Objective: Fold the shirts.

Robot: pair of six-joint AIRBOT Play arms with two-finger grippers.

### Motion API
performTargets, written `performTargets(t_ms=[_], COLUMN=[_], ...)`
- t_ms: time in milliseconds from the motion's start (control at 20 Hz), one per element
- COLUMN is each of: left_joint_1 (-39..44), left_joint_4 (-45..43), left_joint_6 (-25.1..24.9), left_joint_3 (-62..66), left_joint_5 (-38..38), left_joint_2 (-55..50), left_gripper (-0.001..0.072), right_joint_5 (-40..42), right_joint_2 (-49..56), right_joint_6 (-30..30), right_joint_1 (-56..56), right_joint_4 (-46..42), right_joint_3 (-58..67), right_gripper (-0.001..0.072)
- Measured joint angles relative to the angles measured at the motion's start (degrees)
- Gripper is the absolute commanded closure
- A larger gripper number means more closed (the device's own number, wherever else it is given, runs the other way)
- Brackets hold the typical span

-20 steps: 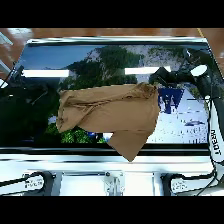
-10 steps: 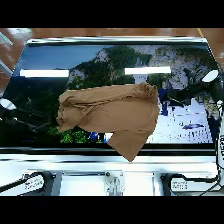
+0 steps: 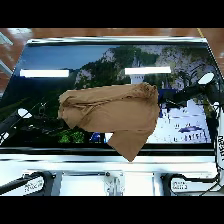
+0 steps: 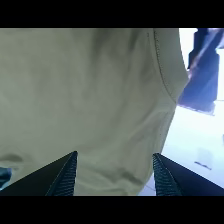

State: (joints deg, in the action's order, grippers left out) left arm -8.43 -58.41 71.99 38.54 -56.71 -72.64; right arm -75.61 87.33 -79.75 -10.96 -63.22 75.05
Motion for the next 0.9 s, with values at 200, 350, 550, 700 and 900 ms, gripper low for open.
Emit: performTargets(t_ms=[200,350,550,700,900], left_joint_1=[0.61,0.74,-0.59,-4.09,-8.26], left_joint_4=[0.26,-0.02,-0.9,-2.08,-2.75], left_joint_6=[0.5,1.97,2.38,2.36,2.29], left_joint_3=[-0.31,-0.31,1.01,2.29,2.51], left_joint_5=[3.5,5.77,6.14,5.29,3.32], left_joint_2=[0.0,0.0,0.61,1.49,1.66], left_gripper=[0.0372,0.0635,0.067,0.0669,0.0654], right_joint_5=[-0.09,-0.33,-0.85,-0.98,-0.94], right_joint_2=[0.0,0.0,0.0,0.0,0.0], right_joint_6=[-0.04,-0.22,-0.5,-0.55,-0.55], right_joint_1=[0.04,0.04,0.04,0.04,0.04], right_joint_4=[0.11,0.15,0.15,0.09,-0.09], right_joint_3=[-0.04,-0.04,-0.04,-0.04,-0.04], right_gripper=[0.0121,0.0121,0.0121,0.0121,0.0121])
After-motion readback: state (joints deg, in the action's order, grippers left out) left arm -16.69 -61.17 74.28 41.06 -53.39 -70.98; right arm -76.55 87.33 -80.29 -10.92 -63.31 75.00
